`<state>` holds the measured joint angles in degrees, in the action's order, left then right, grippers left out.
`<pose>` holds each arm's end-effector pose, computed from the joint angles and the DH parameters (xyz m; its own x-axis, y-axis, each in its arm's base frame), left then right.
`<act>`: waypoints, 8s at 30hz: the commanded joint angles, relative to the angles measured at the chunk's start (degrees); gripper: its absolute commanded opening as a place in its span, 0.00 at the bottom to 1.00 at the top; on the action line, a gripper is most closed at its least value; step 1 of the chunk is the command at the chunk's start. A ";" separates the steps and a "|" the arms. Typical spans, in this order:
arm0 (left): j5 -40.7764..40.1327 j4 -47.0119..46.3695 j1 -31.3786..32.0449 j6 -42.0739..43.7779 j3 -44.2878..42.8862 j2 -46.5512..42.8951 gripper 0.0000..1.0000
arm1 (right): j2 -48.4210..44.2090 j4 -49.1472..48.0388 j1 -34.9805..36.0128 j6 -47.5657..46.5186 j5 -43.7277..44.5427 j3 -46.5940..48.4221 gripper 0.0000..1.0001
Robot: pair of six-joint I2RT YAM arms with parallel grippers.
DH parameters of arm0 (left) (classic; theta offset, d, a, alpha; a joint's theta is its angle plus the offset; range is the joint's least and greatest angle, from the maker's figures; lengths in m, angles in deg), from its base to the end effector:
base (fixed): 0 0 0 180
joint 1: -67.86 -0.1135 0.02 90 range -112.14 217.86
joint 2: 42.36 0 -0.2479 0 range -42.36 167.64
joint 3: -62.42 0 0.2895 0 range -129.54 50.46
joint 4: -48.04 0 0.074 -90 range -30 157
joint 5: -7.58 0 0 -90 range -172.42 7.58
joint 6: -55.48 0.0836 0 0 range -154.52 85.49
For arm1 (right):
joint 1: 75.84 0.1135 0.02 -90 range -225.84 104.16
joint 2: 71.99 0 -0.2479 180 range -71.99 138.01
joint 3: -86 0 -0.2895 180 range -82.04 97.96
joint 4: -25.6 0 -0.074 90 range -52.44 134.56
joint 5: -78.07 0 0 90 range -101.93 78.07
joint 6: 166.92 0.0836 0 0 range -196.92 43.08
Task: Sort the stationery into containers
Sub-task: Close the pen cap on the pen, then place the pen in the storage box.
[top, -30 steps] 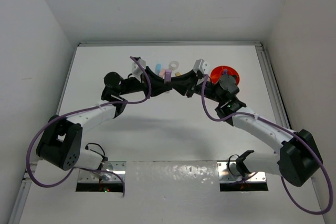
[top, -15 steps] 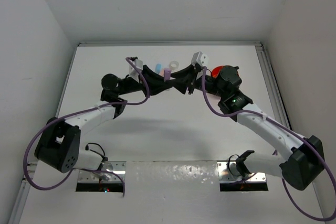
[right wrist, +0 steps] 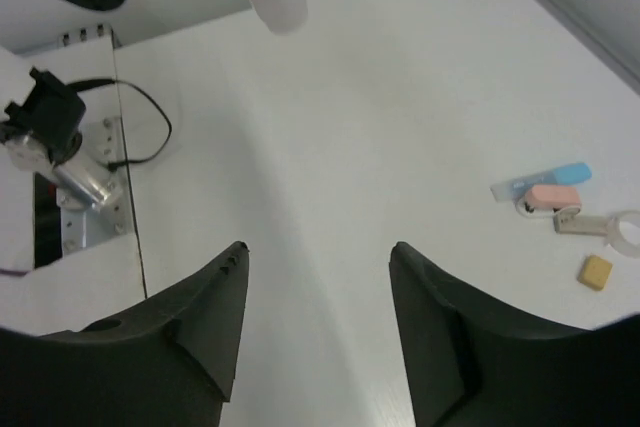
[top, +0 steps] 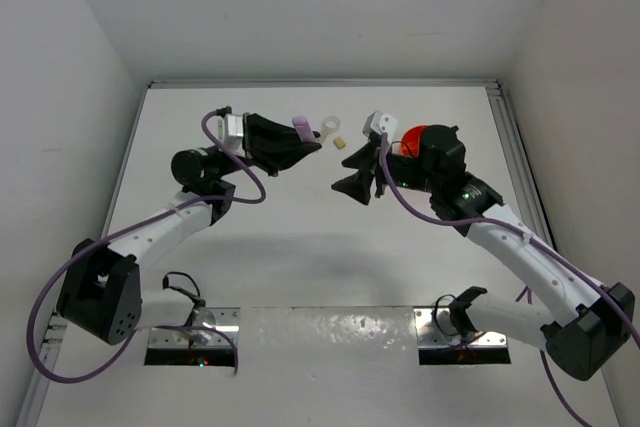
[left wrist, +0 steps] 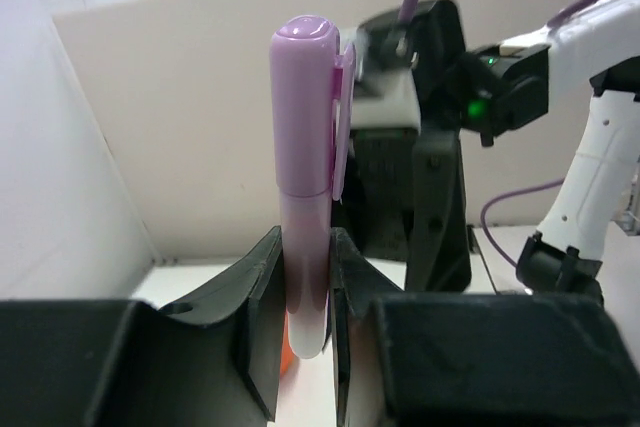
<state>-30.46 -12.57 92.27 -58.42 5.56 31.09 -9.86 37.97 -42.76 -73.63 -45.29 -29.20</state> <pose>0.2615 -0.1910 0.3557 0.2664 -0.3951 -0.8792 0.9607 0.1827 0.2090 0.2557 0.2214 0.3219 -0.1932 -0.0686 -0.9788 -0.9005 0.4086 0.1491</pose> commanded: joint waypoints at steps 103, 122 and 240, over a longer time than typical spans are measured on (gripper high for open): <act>-9.77 -24.19 -4.19 -7.40 0.34 -3.75 0.00 | 21.80 -9.47 4.01 1.73 -7.33 -7.23 0.00; -10.48 -25.95 -5.33 -6.16 0.08 -3.58 0.00 | 25.67 -7.79 4.10 0.31 -6.45 -5.73 0.00; -29.55 33.28 -3.84 19.07 6.06 -4.64 1.00 | 7.48 -9.90 -20.94 2.86 38.73 3.32 0.00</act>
<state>-55.94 17.57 89.14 -40.93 12.66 25.71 -1.31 31.21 -60.86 -72.10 -9.27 -25.79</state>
